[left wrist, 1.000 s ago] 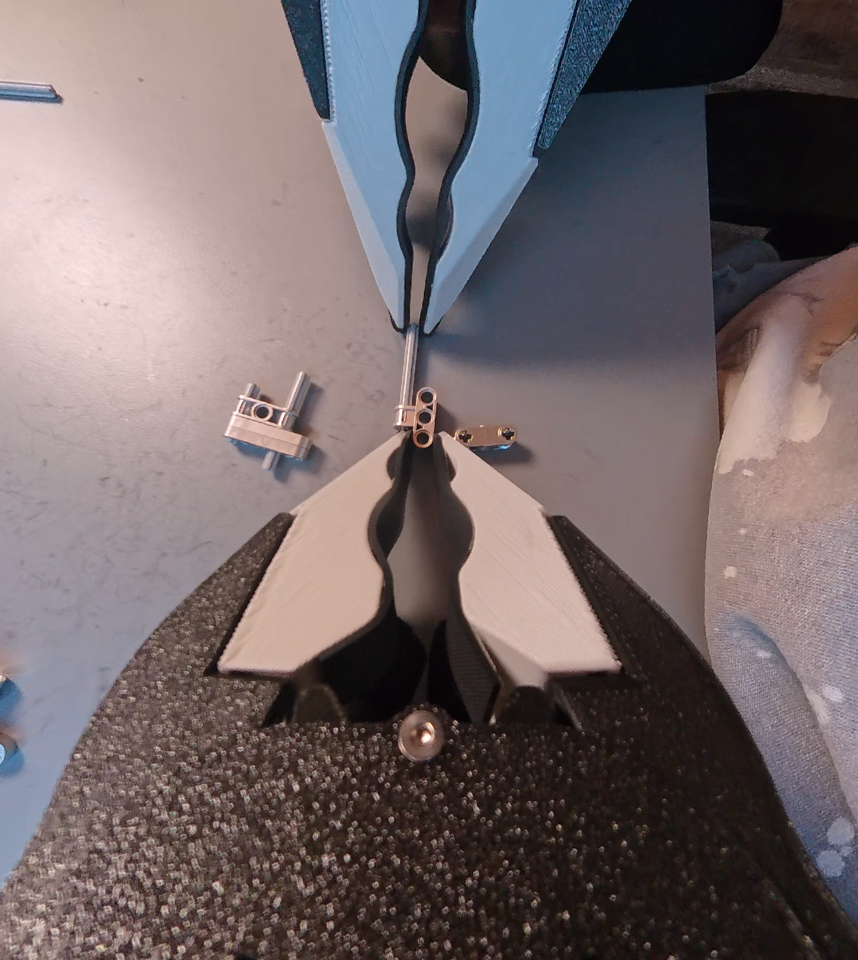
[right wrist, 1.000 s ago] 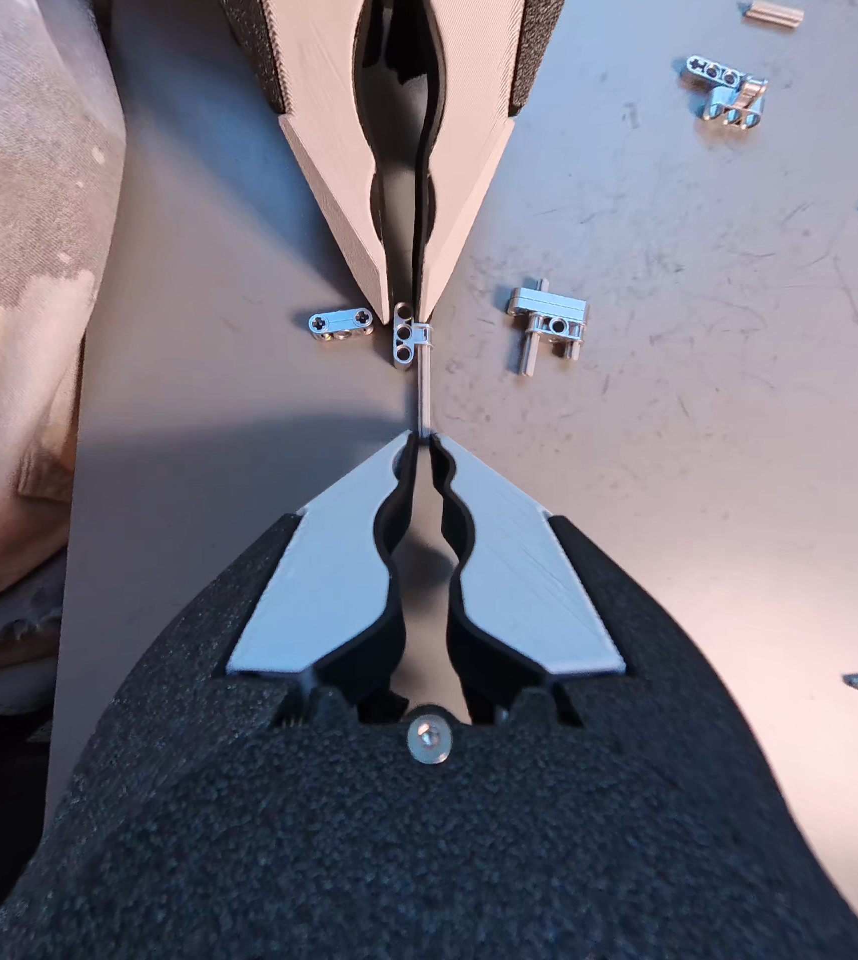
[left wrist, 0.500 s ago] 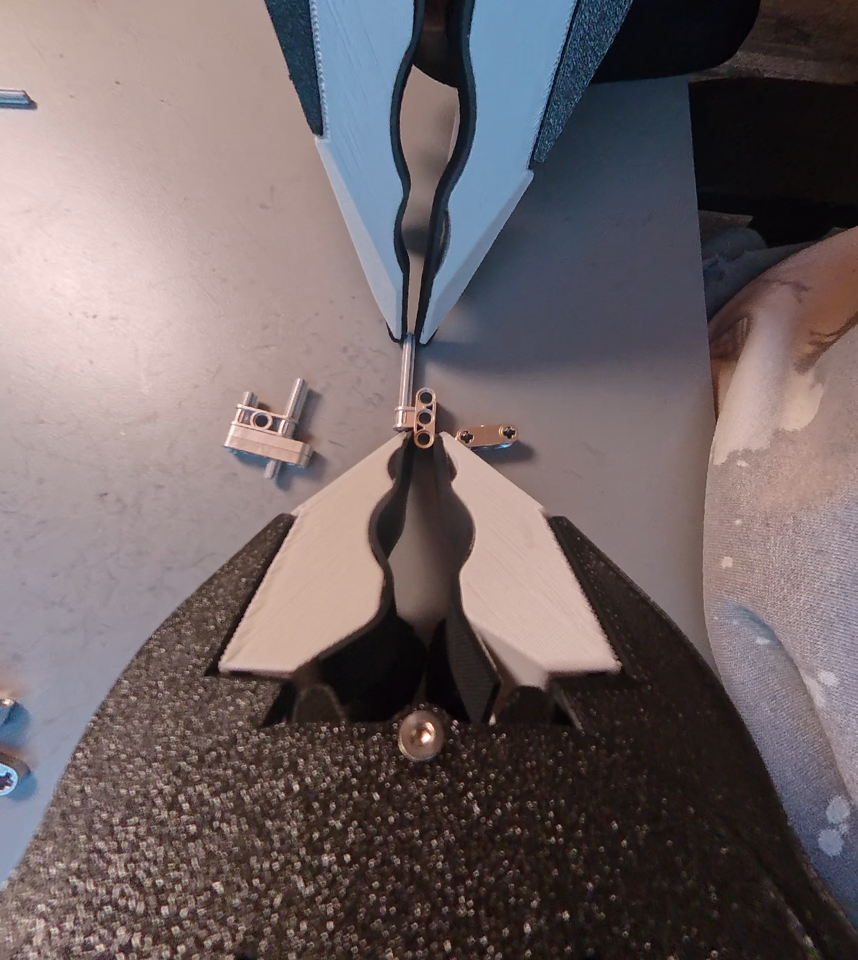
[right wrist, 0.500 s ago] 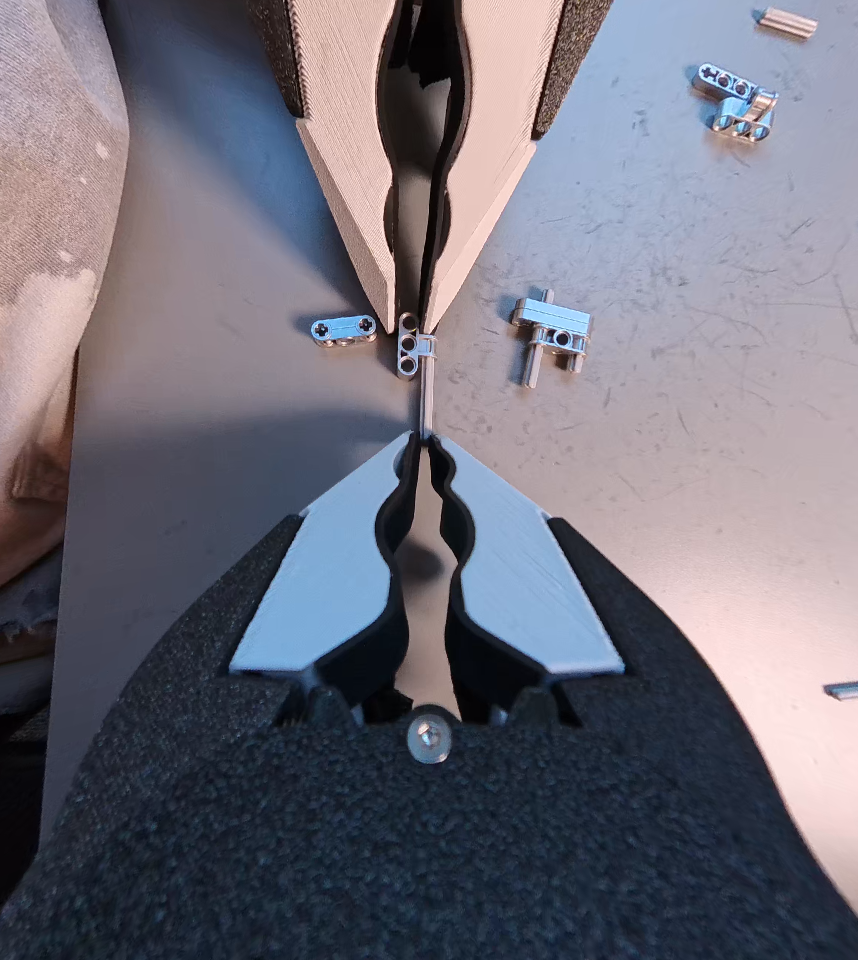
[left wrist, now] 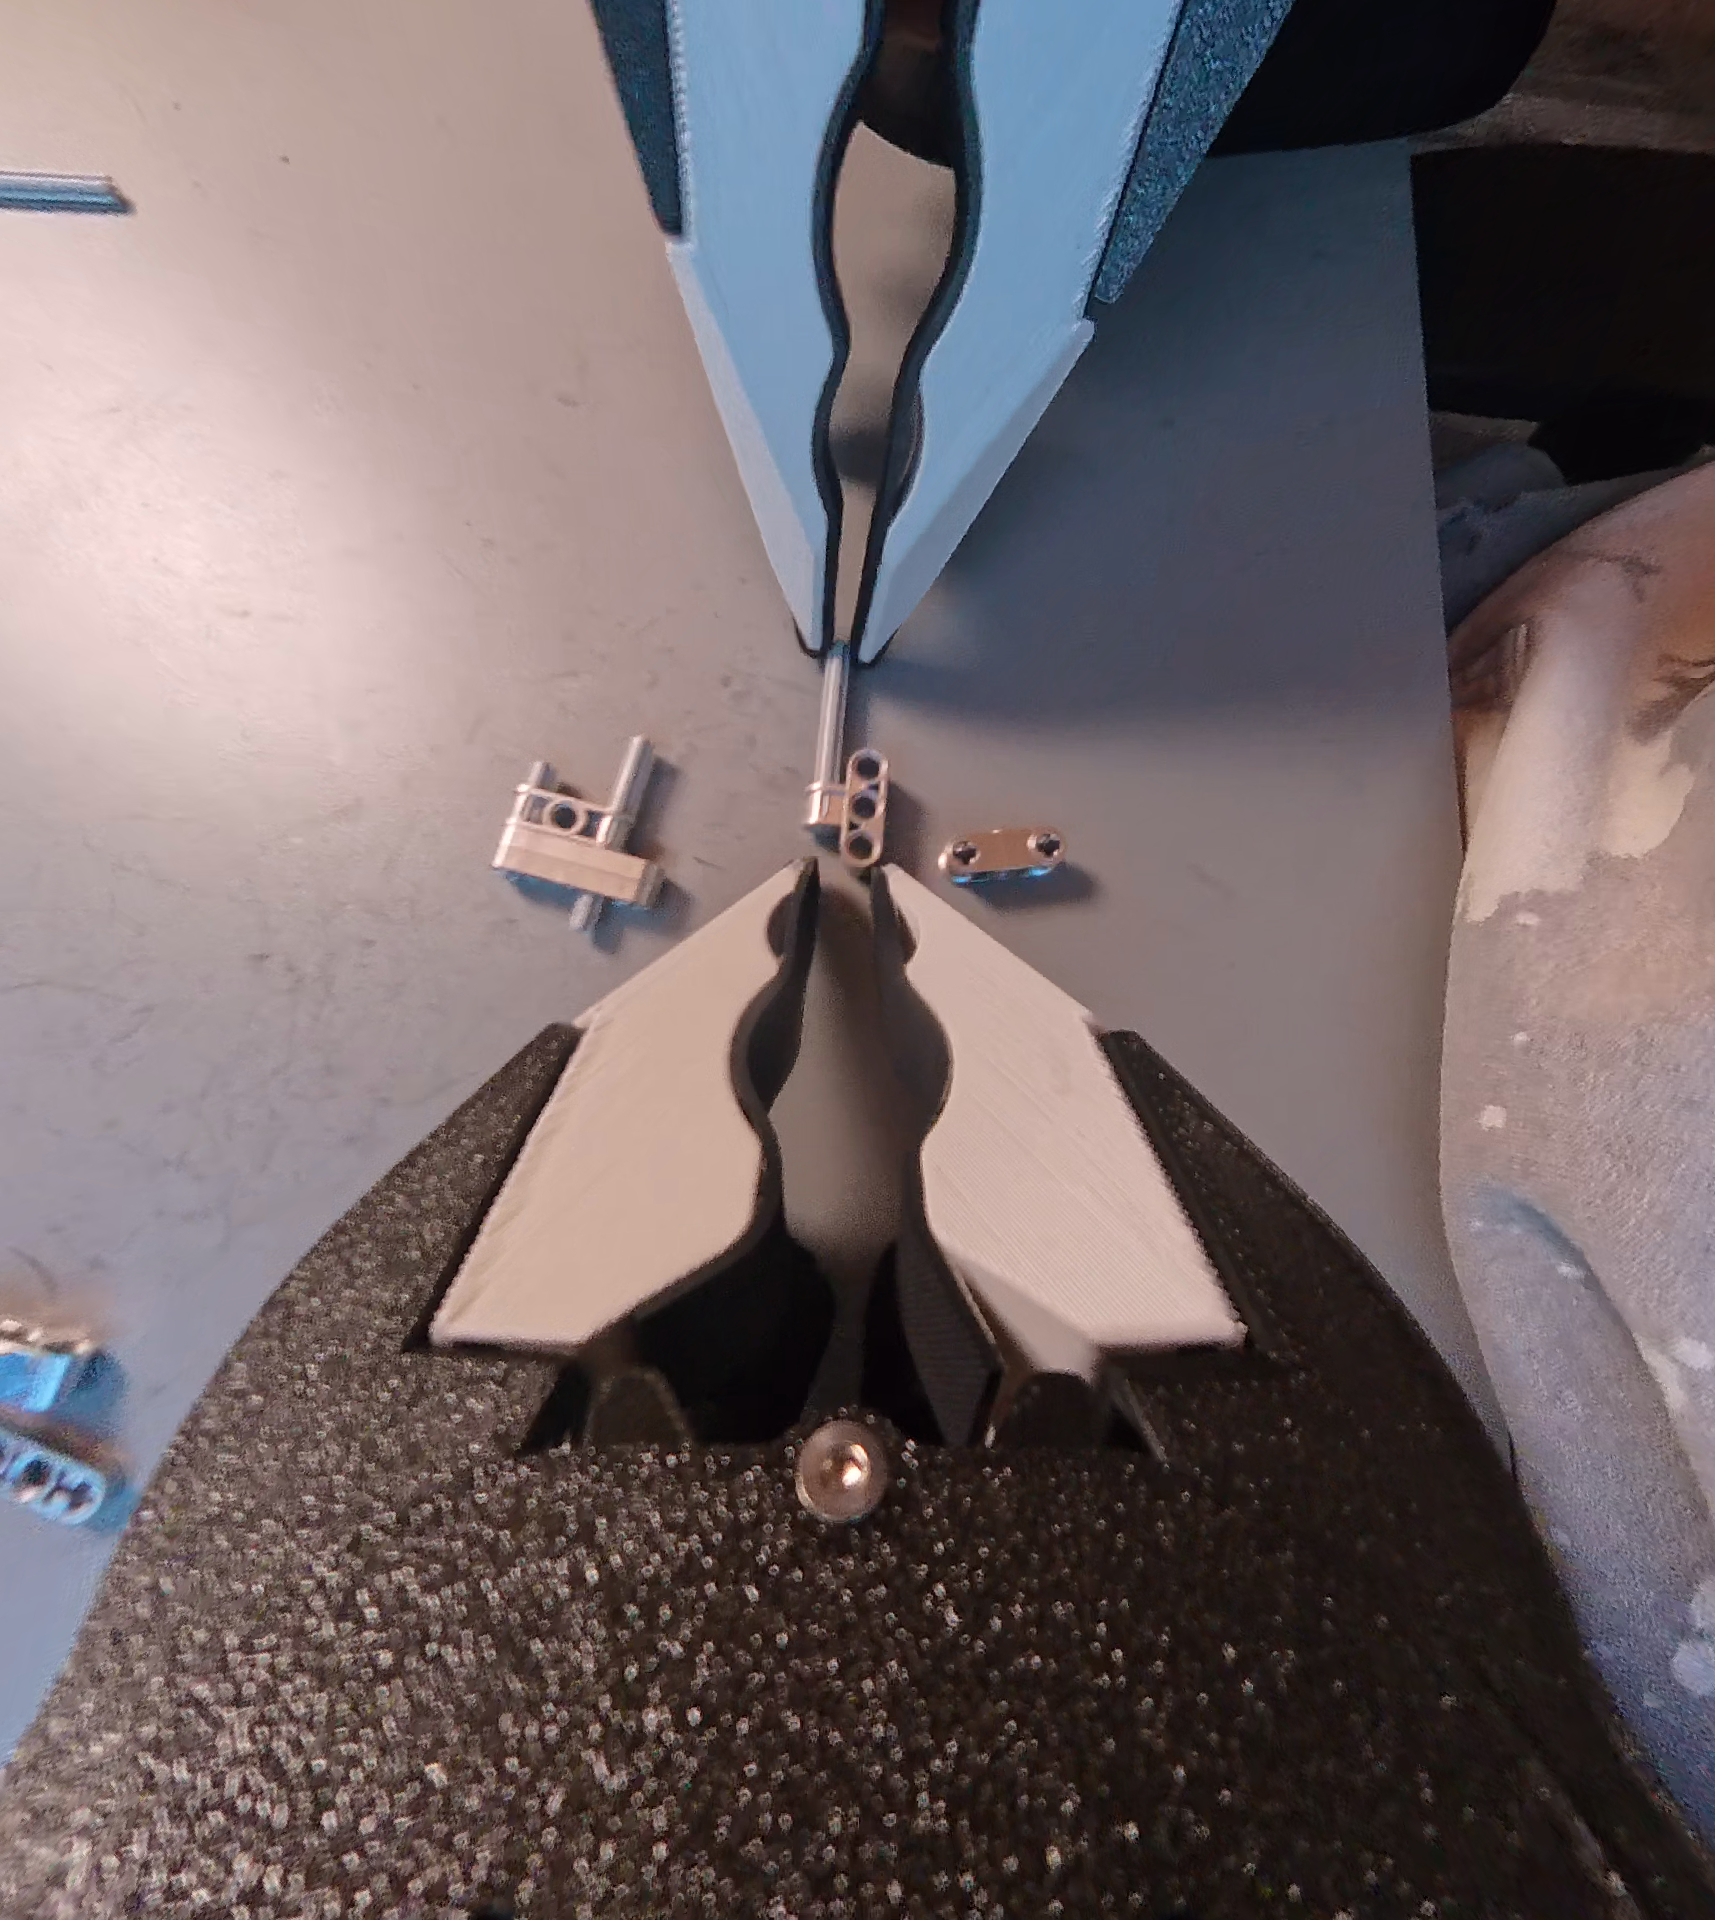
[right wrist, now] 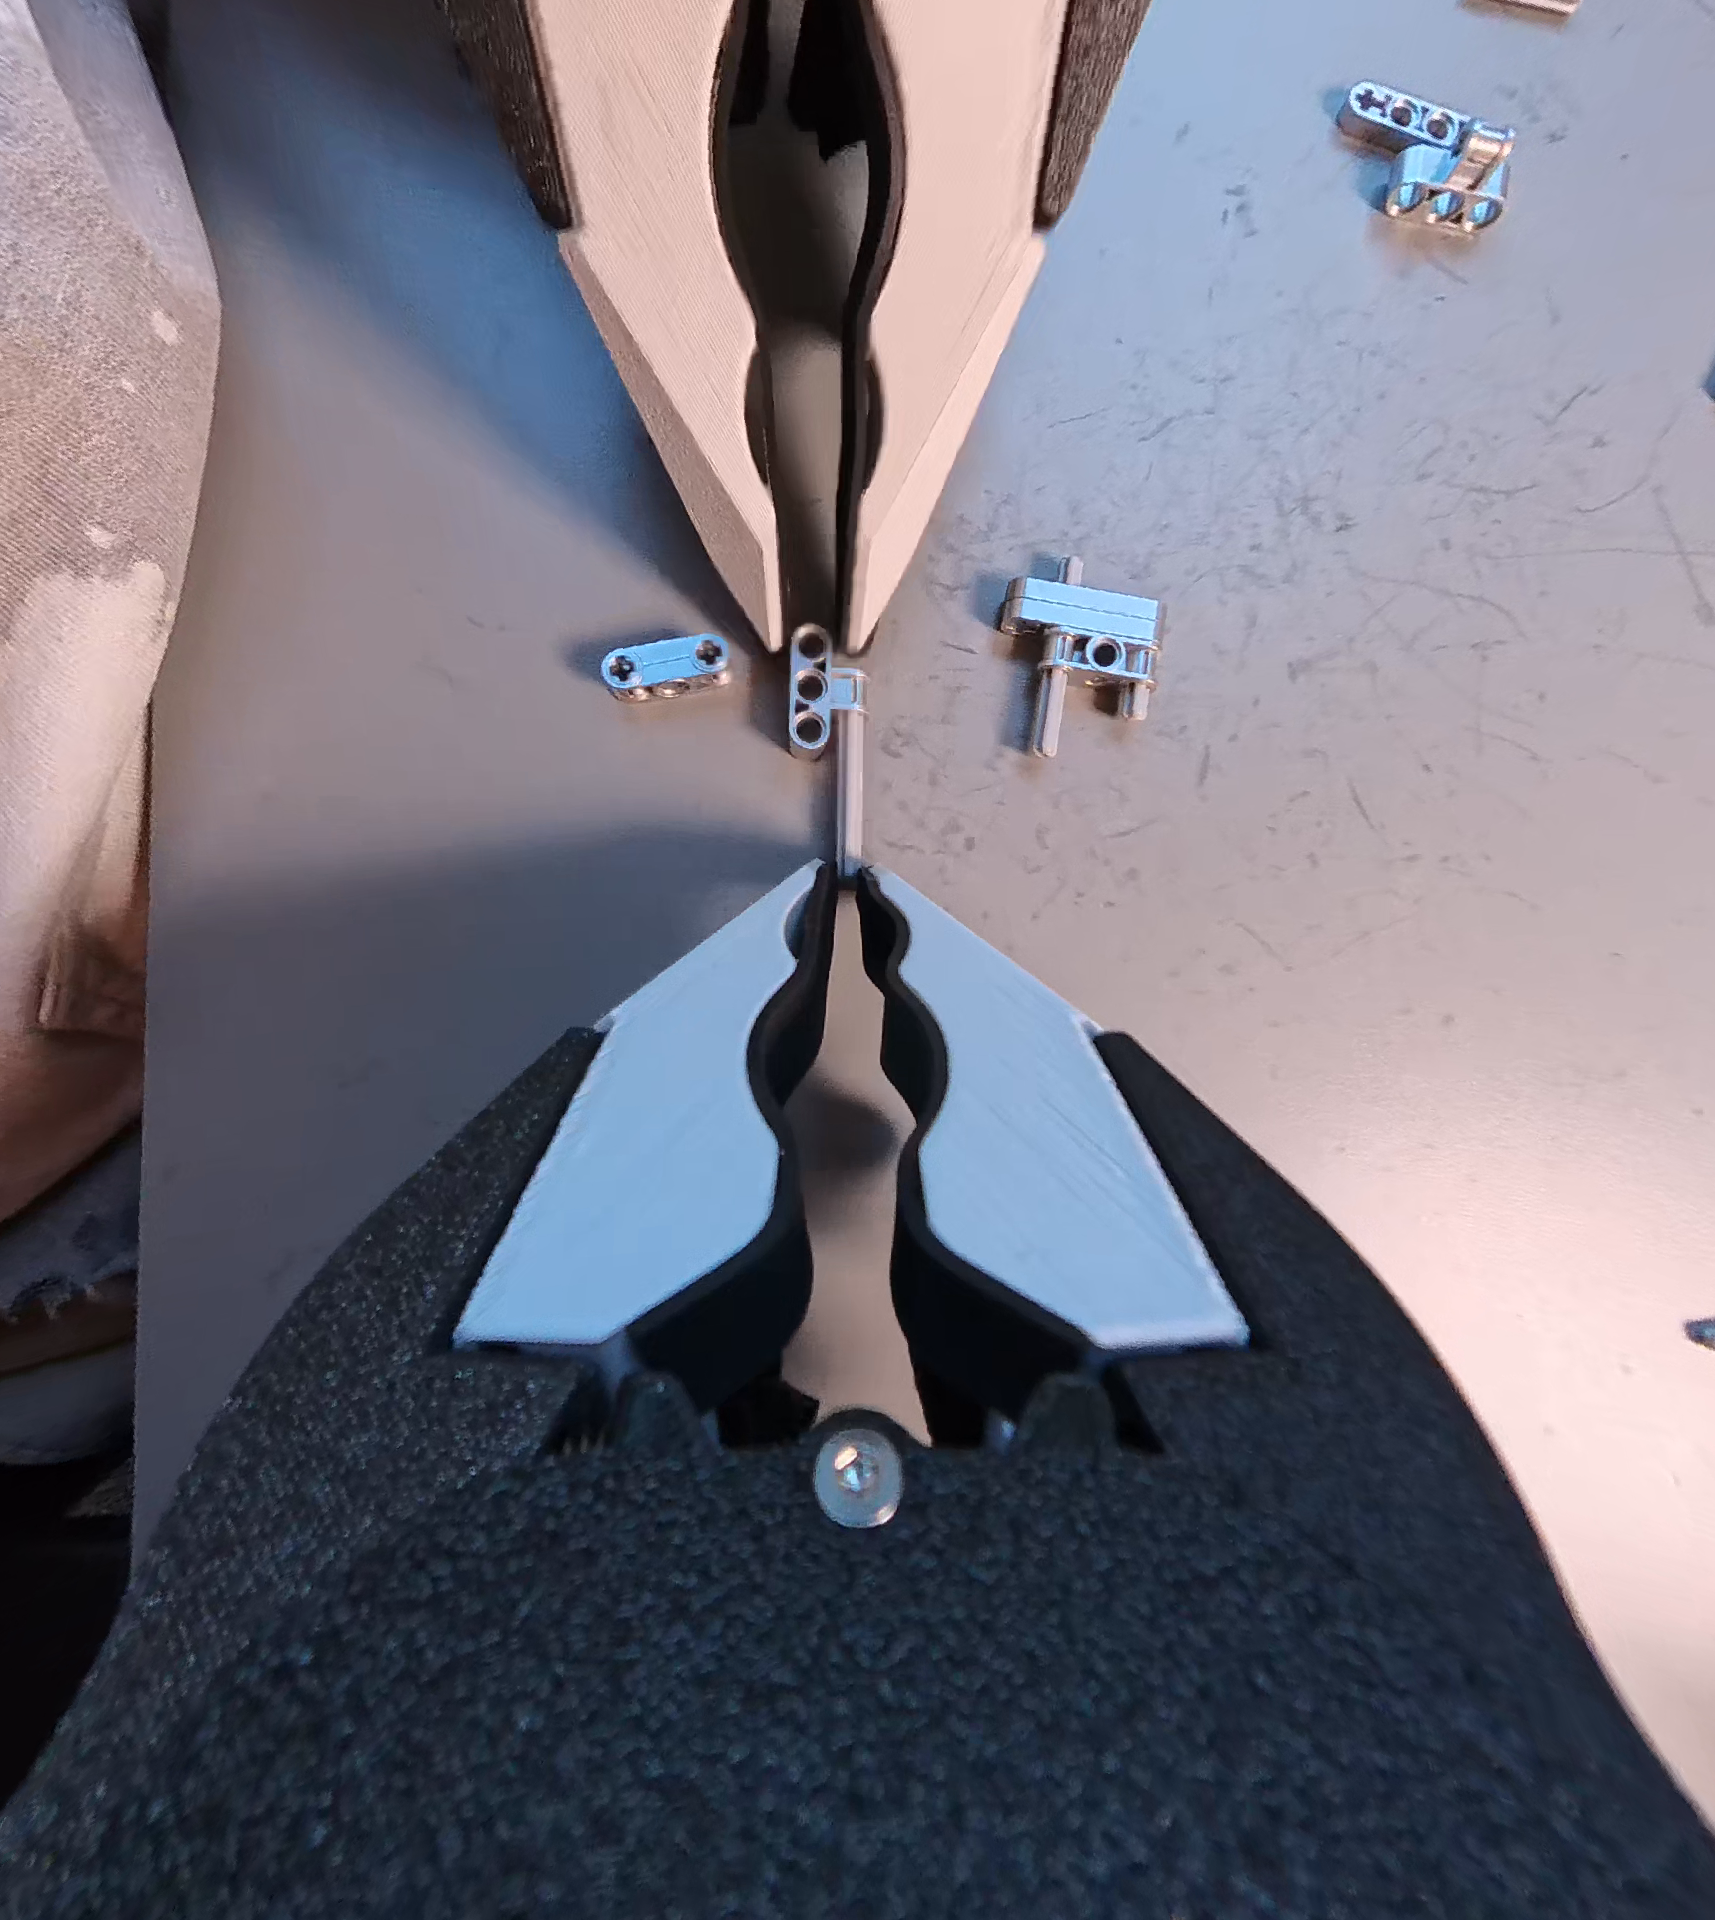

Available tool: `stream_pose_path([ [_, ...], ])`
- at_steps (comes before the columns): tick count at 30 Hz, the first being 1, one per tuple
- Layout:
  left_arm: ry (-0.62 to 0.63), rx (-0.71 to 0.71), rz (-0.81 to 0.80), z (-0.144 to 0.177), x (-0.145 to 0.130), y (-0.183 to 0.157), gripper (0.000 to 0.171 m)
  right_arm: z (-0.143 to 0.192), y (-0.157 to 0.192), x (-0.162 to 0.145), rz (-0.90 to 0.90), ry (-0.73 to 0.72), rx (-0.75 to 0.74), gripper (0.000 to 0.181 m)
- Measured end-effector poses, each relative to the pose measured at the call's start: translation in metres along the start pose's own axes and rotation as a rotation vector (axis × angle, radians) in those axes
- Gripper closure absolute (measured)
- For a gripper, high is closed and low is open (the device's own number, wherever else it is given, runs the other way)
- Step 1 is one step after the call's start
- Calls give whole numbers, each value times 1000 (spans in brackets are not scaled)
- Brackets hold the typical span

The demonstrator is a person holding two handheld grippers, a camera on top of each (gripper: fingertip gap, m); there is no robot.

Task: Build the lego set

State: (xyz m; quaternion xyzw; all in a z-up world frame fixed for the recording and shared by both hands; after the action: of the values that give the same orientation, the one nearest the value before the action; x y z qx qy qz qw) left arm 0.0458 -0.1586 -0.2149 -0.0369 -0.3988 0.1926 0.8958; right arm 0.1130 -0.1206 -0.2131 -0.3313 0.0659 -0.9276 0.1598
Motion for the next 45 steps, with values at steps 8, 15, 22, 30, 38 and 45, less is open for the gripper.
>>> stream_pose_path([
  [8, 11, 53, 50, 37, -5, 37, 156, -3, -17, -3, -85, 15, -79, 180],
  [15, 21, -74, -166, 29, 4, 52, 143, -6, -19, 1, -119, 44, -113, 180],
  [22, 74, -164, -238, 20, 1, 54, 143, -9, -21, 4, -144, 45, -118, 180],
  [30, 50, -177, -227, 18, -1, 54, 148, -12, -24, 6, -165, 22, -99, 180],
  [38, 51, -148, -209, 18, -1, 53, 149, -12, -23, 6, -182, 30, -117, 180],
  [45, 47, -82, -152, 17, -2, 49, 151, -12, -23, 7, -246, 49, -141, 180],
])
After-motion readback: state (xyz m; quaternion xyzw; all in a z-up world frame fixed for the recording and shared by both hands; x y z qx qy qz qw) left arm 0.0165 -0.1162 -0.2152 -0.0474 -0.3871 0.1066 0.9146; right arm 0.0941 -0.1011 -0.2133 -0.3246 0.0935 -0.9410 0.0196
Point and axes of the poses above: each gripper's, where its closed fingertips meet, z back along the fingers, x out of its top, y = z × x across the jaws, the point moved 3 cm from there along z, back along the fingers, and after that the axes turned 13 degrees about -x, right-handed, at the moved point
